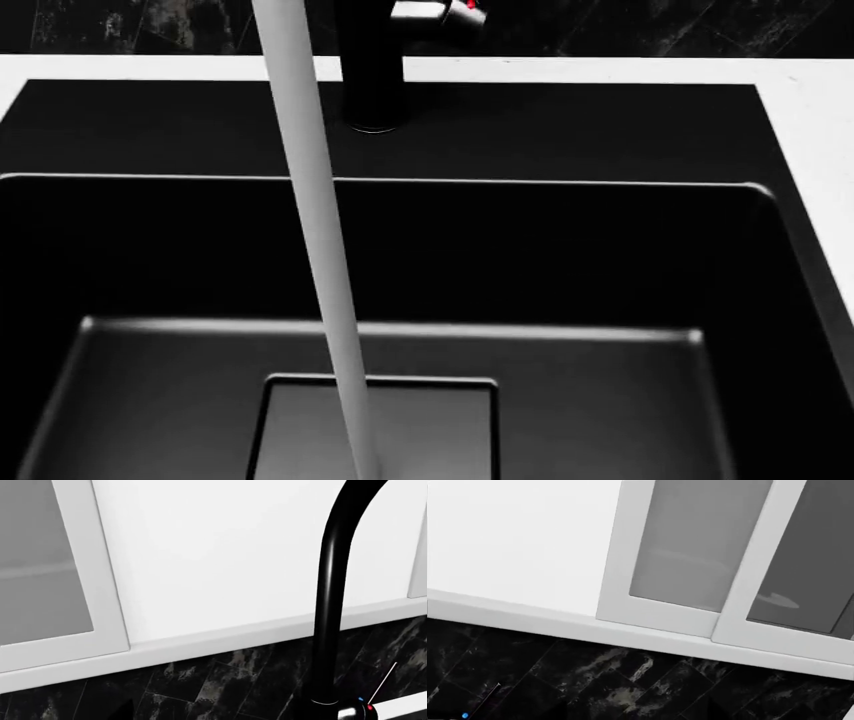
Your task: Pick the cucumbers and broccolis from the sink and place them in one bowl. Place the apricot in the other bowl. Then turn off the sink faucet.
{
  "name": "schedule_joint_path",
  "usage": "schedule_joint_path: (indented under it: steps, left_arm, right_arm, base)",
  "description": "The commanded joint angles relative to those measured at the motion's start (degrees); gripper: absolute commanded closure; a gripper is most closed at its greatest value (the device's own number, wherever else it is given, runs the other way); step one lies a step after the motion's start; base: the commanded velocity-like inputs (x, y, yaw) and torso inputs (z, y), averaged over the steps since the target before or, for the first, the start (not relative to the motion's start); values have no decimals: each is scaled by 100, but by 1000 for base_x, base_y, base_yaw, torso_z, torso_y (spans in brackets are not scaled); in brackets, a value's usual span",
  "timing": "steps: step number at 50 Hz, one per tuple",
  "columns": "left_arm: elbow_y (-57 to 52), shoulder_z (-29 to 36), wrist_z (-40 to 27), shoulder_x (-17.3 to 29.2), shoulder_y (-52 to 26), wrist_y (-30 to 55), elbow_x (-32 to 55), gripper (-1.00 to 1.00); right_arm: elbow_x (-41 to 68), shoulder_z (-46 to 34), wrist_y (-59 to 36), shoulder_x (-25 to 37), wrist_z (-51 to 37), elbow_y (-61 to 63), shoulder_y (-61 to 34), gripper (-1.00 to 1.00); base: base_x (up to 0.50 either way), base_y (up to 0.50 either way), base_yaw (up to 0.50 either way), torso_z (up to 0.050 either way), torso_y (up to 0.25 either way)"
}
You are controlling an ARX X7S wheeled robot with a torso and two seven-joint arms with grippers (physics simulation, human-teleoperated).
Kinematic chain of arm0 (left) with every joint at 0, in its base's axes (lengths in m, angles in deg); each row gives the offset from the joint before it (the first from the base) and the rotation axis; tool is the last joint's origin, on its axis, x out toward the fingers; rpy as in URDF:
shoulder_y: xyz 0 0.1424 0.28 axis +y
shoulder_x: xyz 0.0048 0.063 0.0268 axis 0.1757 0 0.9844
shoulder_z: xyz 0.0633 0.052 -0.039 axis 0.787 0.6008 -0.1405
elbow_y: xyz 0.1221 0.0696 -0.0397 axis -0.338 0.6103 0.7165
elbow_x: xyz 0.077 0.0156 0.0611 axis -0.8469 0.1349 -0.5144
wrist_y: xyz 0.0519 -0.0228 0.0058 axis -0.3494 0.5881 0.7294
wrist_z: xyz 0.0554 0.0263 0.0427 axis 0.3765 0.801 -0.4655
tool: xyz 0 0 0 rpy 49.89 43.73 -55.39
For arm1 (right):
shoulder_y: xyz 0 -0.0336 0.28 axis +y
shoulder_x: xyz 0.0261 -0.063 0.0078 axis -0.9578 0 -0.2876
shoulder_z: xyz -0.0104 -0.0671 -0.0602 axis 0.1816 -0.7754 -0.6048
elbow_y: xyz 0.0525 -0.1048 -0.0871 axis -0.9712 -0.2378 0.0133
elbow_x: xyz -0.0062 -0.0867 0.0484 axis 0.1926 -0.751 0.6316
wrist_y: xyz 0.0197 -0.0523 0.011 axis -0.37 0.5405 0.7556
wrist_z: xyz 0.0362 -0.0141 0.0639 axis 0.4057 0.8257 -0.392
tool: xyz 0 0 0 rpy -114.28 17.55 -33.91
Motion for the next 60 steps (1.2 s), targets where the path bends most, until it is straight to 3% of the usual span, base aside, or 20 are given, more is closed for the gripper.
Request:
schedule_joint_path:
  steps: [1, 34, 43, 60]
  left_arm:
    - [65, -161, 181, -92, 89, -71, -90, -100]
    - [100, -127, 272, -271, 369, -158, -182, -100]
    - [85, -96, 272, -310, 416, -141, -234, -100]
    - [25, -178, 250, -242, 387, -113, -170, -100]
  right_arm:
    - [-363, 99, 178, -225, 217, -378, 112, -100]
    - [-664, 143, 483, -47, 306, -1117, 317, -100]
    - [-1165, -196, 712, -558, 777, -1908, 147, -100]
    - [-1536, -599, 739, -1070, 1236, -2242, -98, -100]
  base:
    - [0, 0, 0, 0, 0]
    - [0, 0, 0, 0, 0]
    - [0, 0, 0, 0, 0]
    - [0, 0, 0, 17, -92]
